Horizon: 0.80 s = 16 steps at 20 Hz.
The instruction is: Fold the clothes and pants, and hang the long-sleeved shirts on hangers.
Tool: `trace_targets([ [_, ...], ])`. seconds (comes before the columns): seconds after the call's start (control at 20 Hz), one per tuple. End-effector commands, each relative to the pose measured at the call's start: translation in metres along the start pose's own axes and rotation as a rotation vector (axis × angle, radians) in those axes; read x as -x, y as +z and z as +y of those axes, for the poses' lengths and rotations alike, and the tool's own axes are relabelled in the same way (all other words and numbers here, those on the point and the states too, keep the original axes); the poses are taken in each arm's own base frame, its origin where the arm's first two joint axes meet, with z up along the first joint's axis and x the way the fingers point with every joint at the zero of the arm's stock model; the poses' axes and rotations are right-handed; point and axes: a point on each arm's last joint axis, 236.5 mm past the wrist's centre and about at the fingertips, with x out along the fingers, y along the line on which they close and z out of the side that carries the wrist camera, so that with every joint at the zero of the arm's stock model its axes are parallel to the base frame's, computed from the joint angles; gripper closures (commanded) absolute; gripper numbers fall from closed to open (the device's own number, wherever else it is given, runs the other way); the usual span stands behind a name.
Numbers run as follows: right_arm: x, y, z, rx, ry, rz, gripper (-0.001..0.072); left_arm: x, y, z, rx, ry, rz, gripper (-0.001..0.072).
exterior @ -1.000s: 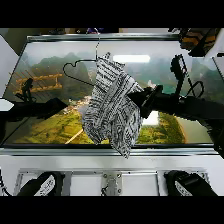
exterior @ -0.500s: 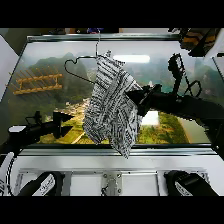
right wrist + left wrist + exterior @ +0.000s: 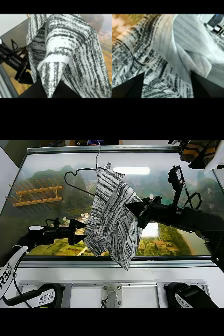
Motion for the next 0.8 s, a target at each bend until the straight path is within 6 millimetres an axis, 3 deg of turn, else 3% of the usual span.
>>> trace_targets([
  [0.0,0.000,0.000,0.000,0.002,0.001,0.000,0.0703,-0.010,-0.007,0.000,-0.014,0.018,0.030,0.0112],
  [0.05,0.000,0.000,0.001,0.002,0.004,0.001,0.0704,-0.010,-0.007,0.000,-0.015,0.017,0.031,0.0168],
  [0.1,0.001,-0.002,0.006,0.010,0.018,0.012,0.0704,-0.009,-0.006,0.000,-0.017,0.015,0.027,0.0502],
  [0.15,0.005,-0.004,0.012,0.025,0.033,0.024,0.0704,-0.005,0.000,-0.002,-0.028,0.004,0.012,0.0695],
  [0.3,0.033,-0.019,0.044,0.136,0.088,0.120,0.0706,0.033,0.032,-0.030,-0.120,-0.015,-0.050,0.0696],
  [0.55,0.063,-0.043,0.039,0.164,-0.011,0.241,0.0706,0.074,0.056,-0.046,-0.306,0.179,-0.107,0.0696],
  [0.75,0.069,-0.055,0.039,0.153,-0.021,0.291,0.0706,0.097,0.059,-0.084,-0.429,0.193,-0.140,0.0695],
])
